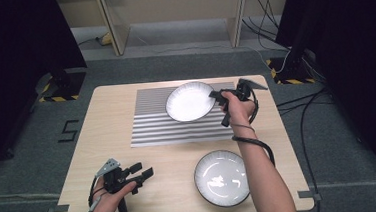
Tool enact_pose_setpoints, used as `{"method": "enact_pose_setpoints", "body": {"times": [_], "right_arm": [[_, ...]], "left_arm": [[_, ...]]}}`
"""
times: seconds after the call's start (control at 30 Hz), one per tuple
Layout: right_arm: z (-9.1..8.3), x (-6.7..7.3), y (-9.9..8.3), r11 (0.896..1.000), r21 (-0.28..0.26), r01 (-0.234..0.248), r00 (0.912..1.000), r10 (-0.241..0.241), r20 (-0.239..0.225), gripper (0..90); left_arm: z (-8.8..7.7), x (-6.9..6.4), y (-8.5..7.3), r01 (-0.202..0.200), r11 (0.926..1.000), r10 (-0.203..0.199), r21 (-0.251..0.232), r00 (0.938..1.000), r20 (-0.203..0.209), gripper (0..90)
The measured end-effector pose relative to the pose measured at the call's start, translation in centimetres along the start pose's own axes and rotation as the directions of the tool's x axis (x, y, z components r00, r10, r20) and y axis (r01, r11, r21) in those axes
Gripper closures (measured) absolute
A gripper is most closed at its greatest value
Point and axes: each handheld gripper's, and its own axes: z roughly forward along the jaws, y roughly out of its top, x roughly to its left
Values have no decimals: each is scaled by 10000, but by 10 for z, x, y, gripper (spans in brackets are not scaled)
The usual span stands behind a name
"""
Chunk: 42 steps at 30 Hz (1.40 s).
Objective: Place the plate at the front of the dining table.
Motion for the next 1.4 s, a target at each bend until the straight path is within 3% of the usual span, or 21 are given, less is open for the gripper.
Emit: {"method": "enact_pose_setpoints", "body": {"times": [0.53,1.4], "right_arm": [[11,2,3,10000,15,26,10000,-27,87,737],[28,-2,15,9990,-166,-424,9988,428,248,736]], "left_arm": [[0,1,0,21,10000,-21,-29,10000,-50,345],[-1,4,-1,51,10000,-51,-18,10000,-50,345]]}}
